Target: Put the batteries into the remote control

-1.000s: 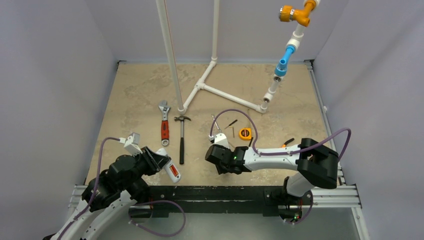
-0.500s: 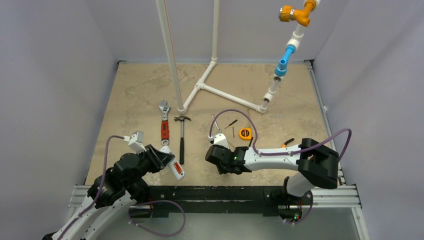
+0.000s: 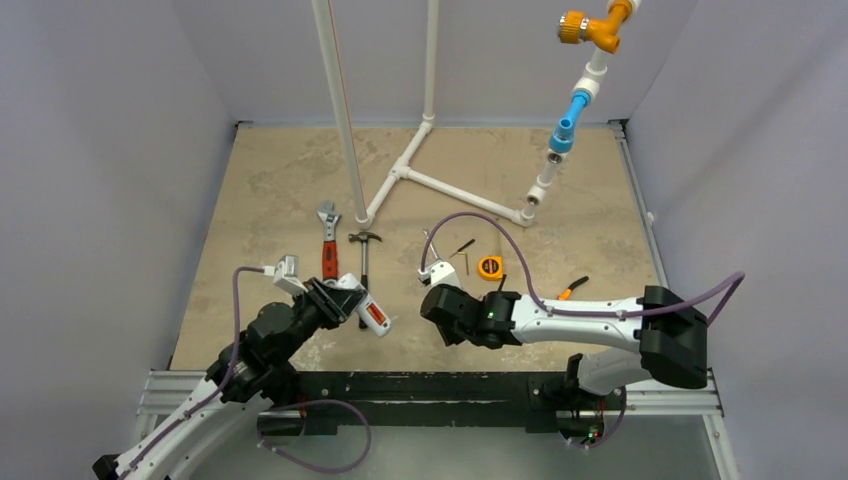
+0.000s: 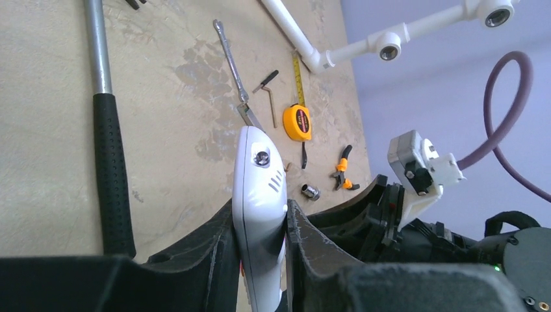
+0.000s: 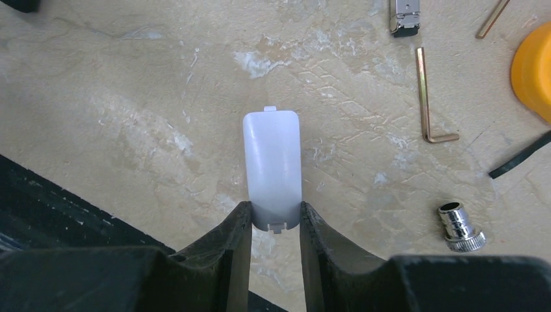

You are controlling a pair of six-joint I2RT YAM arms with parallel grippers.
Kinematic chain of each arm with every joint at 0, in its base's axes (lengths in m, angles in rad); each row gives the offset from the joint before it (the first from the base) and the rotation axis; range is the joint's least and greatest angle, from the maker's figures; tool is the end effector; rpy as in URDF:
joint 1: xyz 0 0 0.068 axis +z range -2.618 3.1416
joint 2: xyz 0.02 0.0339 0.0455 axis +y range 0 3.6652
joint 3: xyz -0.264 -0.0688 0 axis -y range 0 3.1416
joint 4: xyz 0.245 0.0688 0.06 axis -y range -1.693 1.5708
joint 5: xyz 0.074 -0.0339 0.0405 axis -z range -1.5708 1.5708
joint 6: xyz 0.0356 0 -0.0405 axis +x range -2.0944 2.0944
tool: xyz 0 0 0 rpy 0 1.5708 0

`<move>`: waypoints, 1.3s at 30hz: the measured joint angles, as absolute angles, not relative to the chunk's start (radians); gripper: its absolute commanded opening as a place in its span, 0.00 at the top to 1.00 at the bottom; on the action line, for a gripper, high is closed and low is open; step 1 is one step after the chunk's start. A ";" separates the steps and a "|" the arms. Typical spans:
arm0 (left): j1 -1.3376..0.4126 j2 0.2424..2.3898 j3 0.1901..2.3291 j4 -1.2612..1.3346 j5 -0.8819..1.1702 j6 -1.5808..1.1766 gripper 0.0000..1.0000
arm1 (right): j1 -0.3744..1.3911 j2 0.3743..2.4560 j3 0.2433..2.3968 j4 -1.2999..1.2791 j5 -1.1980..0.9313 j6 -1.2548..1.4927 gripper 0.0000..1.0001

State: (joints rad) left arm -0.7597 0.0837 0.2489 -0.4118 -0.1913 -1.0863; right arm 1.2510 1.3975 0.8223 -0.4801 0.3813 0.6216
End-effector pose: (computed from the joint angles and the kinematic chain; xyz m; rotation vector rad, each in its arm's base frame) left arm 0.0731 -0.0601 0.2084 -0.4631 1.9096 -1.1045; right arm 0.0960 0.2478 0.1975 -0.6595 2.4411 0.2472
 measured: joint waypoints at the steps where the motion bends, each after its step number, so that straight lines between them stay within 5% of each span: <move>1: -0.760 0.095 0.241 -0.381 -0.192 -1.089 1.00 | 1.251 1.381 0.823 -0.488 0.377 0.608 0.82; 13: -0.760 0.310 0.227 -0.157 -0.166 -1.116 1.00 | 1.251 1.215 0.971 -0.552 0.325 0.444 0.82; 39: -0.760 0.413 0.170 0.171 -0.089 -1.234 1.00 | 1.251 1.321 1.128 -0.546 0.262 0.388 0.84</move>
